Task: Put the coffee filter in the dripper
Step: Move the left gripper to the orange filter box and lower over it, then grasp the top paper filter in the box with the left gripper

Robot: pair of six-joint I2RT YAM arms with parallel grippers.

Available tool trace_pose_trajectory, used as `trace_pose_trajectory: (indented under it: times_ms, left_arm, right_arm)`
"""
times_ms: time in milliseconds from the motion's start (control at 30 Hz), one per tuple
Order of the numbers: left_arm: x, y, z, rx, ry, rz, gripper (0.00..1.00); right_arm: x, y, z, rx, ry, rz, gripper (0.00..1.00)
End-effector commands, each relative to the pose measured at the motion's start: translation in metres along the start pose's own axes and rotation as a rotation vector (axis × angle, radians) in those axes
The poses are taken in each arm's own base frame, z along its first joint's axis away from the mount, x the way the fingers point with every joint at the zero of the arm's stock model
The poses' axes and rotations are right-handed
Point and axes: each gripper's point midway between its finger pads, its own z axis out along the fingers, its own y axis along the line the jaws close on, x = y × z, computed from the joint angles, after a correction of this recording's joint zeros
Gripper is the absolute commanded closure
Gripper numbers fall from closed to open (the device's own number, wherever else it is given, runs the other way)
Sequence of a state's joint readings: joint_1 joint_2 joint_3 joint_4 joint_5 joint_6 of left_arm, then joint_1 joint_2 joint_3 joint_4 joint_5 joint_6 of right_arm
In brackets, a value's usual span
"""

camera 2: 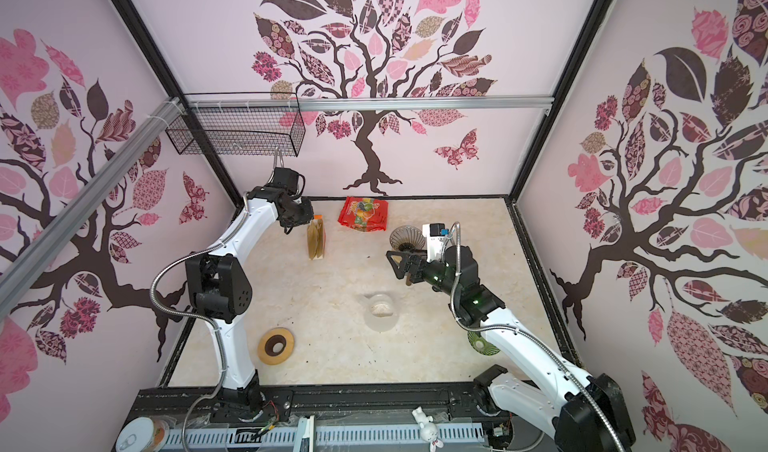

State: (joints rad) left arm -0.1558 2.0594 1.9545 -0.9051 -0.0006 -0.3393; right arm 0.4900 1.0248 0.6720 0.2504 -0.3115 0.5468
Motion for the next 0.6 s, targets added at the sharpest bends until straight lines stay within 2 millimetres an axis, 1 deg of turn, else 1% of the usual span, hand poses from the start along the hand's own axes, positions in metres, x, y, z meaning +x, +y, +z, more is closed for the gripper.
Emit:
trace_pose_trajectory:
  times_ms: [0, 200, 333, 567]
  left_arm:
    - [-0.010, -0.001, 0.001, -0.013, -0.017, 0.024, 0.83]
    - [-0.006, -0.002, 0.013, -0.029, 0.002, 0.031, 0.85]
    - [-0.002, 0.005, 0.019, -0.068, 0.010, 0.035, 0.85]
    - [0.004, 0.005, 0.030, -0.070, 0.035, 0.043, 0.84]
  right_arm:
    - [0.001, 0.004, 0.004, -0.021, 0.004, -0.002, 0.00]
    - [0.004, 0.000, 0.006, -0.002, 0.014, 0.000, 0.00]
    - [0.005, -0.003, 0.007, 0.005, 0.018, 0.003, 0.00]
    - [0.006, -0.005, 0.008, 0.015, 0.019, 0.007, 0.00]
